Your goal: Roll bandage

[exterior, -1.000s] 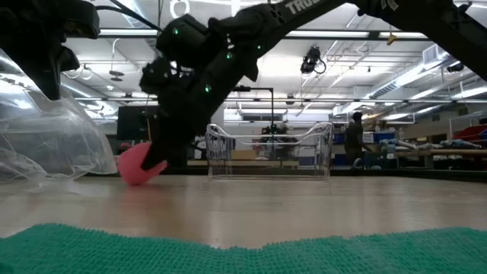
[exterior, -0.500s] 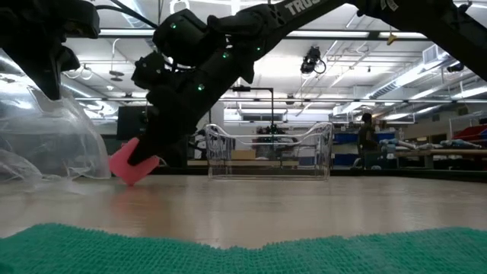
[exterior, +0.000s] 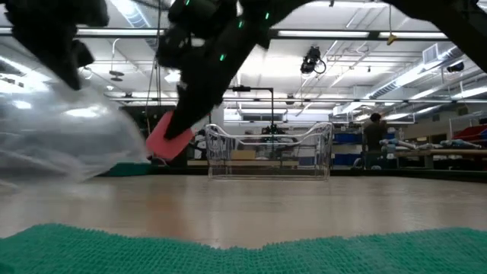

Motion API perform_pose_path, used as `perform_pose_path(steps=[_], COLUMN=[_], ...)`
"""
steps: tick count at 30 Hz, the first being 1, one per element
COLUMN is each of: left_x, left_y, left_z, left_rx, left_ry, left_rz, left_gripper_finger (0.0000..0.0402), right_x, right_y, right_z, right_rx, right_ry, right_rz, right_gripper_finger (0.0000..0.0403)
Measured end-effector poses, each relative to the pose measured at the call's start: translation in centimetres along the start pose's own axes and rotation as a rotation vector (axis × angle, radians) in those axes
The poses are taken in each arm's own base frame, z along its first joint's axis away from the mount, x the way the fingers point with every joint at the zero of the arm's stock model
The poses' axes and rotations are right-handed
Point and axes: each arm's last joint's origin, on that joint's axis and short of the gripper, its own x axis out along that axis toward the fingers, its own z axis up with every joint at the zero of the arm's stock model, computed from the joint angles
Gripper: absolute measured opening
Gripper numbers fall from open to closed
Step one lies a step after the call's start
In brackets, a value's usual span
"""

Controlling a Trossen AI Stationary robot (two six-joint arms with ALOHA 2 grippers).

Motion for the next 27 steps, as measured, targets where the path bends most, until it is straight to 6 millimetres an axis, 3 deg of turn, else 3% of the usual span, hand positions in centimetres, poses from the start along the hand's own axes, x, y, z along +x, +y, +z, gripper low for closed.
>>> perform_pose_path(steps=[6, 10, 14, 18, 27], left_x=[1.3, 2.0, 2.9, 4.2, 8.0], left_y=[-1.6, -2.2, -2.5, -3.1, -3.9], left_z=[1.8, 2.6, 3.3, 4.5, 5.6], left_rx=[0.167, 0.236, 0.288, 0.321, 0.340], left_ry=[-0.293, -0.445, -0.528, -0.581, -0.568], left_rz=[-0.112, -0.073, 0.022, 0.042, 0.119], left_gripper_finger=[0.0006, 0.0006, 0.0006, 0.0006, 0.0006], right_x=[-6.9, -12.3, -15.7, -16.9, -16.1], right_y=[2.5, 4.3, 5.5, 6.8, 9.3], right_z=[1.2, 1.8, 1.8, 1.9, 1.2], right_rx=[-0.002, 0.000, 0.017, 0.016, 0.043], right_ry=[0.052, 0.032, 0.027, 0.021, 0.087], right_rz=[-0.016, -0.018, -0.070, -0.143, -0.238], right_gripper_finger=[0.0002, 0.0002, 0.0002, 0.0002, 0.0002])
